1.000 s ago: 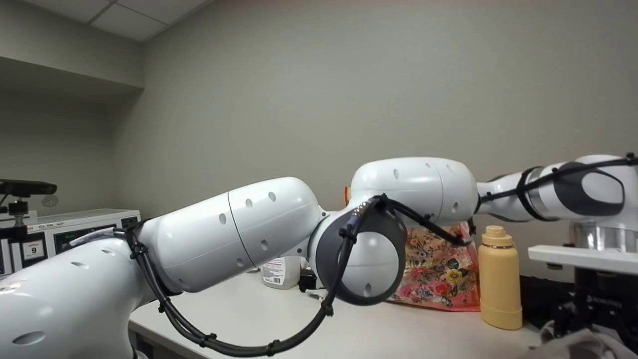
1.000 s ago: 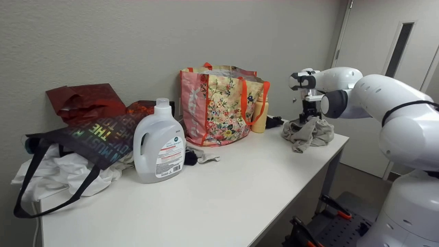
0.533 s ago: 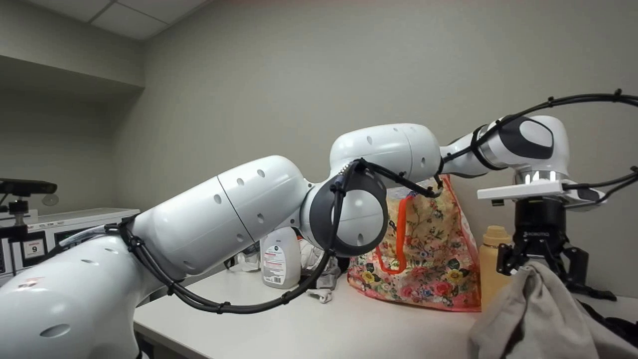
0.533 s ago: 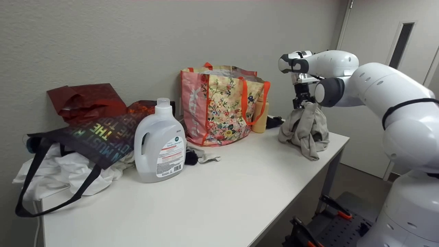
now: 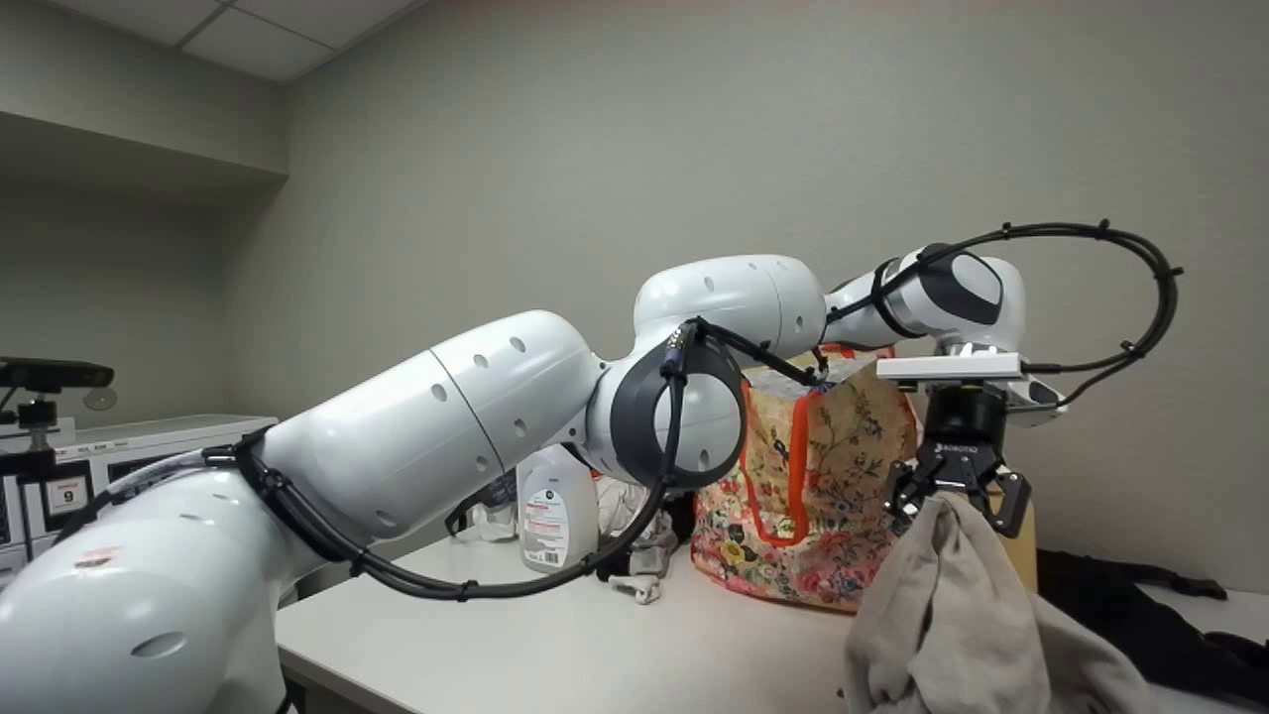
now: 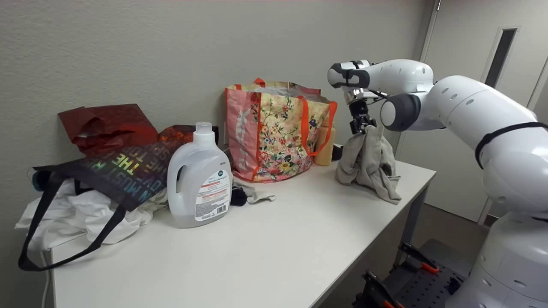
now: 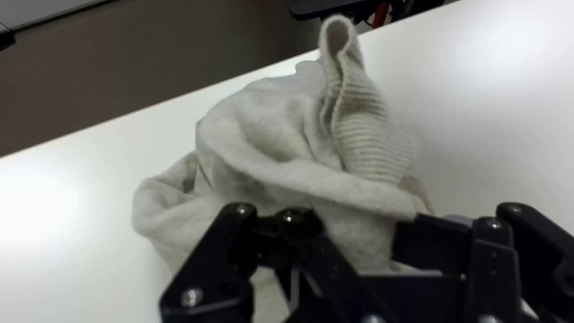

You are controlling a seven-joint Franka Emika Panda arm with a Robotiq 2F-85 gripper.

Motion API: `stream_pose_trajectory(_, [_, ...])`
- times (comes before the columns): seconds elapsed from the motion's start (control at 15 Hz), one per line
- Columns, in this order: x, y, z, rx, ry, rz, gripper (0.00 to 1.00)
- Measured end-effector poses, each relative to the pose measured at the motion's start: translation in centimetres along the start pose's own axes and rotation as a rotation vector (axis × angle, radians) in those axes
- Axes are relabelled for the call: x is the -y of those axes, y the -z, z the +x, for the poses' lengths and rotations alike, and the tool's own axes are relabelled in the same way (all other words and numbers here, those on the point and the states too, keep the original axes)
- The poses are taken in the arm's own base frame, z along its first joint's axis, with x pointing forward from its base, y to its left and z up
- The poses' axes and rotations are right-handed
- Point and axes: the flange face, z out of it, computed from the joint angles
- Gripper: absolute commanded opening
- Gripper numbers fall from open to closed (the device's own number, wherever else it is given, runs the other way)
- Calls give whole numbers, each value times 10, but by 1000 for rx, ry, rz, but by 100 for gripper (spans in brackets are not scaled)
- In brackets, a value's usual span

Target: Move the sweater at the edge of the table closer to the bag

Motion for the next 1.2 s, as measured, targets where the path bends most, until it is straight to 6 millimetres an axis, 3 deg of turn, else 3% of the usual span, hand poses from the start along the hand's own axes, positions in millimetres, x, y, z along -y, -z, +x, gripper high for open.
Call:
stream_pose_trajectory(0.27, [51,9,6,15,89,-22,5])
stream_pose_trajectory(0.47, [74,17,6,8,126,-29,5])
stream_pose_trajectory(0.73, [85,28,1,-17,148,-21,5])
stream_pose_trajectory(1.2, [83,45,-14,-61,113,20,5])
